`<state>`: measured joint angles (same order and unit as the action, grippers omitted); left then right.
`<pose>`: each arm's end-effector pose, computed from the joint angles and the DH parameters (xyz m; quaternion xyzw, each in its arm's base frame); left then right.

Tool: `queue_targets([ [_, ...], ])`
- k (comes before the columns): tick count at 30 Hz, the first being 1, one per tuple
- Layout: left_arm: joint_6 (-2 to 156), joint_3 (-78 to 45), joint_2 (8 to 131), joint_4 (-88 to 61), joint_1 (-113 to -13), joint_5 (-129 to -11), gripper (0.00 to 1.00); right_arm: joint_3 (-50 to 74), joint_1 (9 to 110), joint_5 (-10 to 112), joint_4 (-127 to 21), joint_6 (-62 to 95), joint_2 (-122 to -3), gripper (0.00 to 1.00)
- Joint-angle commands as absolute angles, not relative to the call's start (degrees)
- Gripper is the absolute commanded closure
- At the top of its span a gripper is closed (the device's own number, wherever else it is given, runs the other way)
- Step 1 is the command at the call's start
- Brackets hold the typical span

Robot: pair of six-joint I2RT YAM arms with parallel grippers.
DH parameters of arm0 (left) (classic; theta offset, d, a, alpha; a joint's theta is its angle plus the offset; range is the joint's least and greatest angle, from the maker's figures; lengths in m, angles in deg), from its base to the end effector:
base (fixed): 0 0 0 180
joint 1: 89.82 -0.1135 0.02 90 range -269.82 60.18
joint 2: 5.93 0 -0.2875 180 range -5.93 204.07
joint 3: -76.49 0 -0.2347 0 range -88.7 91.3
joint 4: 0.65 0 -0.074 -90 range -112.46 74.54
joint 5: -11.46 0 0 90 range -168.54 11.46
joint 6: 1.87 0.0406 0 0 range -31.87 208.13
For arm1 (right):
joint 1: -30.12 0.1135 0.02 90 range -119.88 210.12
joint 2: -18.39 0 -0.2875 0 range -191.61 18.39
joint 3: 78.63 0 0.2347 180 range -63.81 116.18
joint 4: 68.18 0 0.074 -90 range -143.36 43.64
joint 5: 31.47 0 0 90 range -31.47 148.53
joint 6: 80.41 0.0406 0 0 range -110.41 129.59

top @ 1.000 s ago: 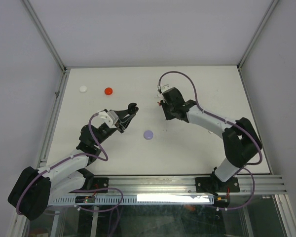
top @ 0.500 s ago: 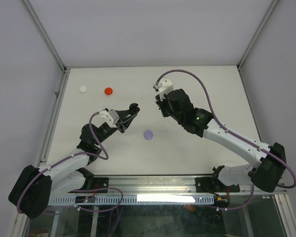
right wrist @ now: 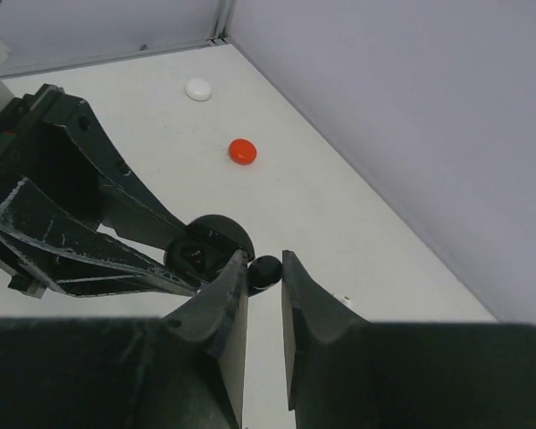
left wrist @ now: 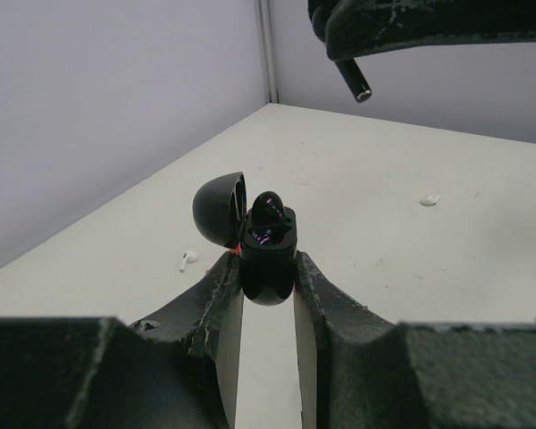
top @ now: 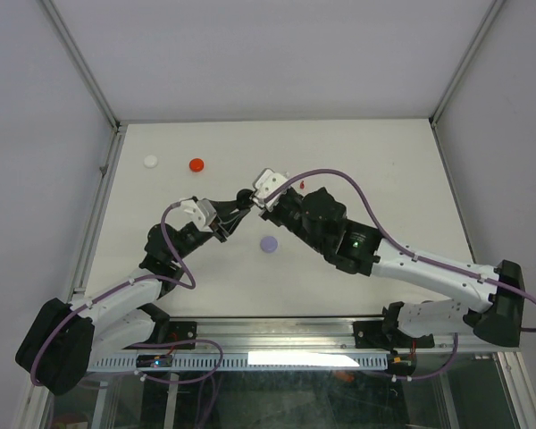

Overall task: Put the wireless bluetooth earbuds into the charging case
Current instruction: Place the earbud in the charging case.

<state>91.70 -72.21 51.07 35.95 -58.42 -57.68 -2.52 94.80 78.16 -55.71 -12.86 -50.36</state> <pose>0.1502 -0.1086 0.2740 0.3213 0.5554 -0.2943 0.7084 0.1237 0.2295 0.4015 -0.4178 0.6062 0.1222 0.6657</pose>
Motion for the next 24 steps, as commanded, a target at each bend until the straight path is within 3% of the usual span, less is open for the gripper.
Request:
queue_targets([
  [1, 90.8, -69.9, 50.8, 38.7, -58.7, -55.3, 1.0, -2.8, 96.5, 79.0, -65.8, -20.4, -51.7, 0.87],
  [24, 88.2, -69.9, 50.1, 39.7, -58.7, -54.3, 1.0, -5.5, 98.2, 80.6, -69.0, -25.5, -57.8, 0.87],
])
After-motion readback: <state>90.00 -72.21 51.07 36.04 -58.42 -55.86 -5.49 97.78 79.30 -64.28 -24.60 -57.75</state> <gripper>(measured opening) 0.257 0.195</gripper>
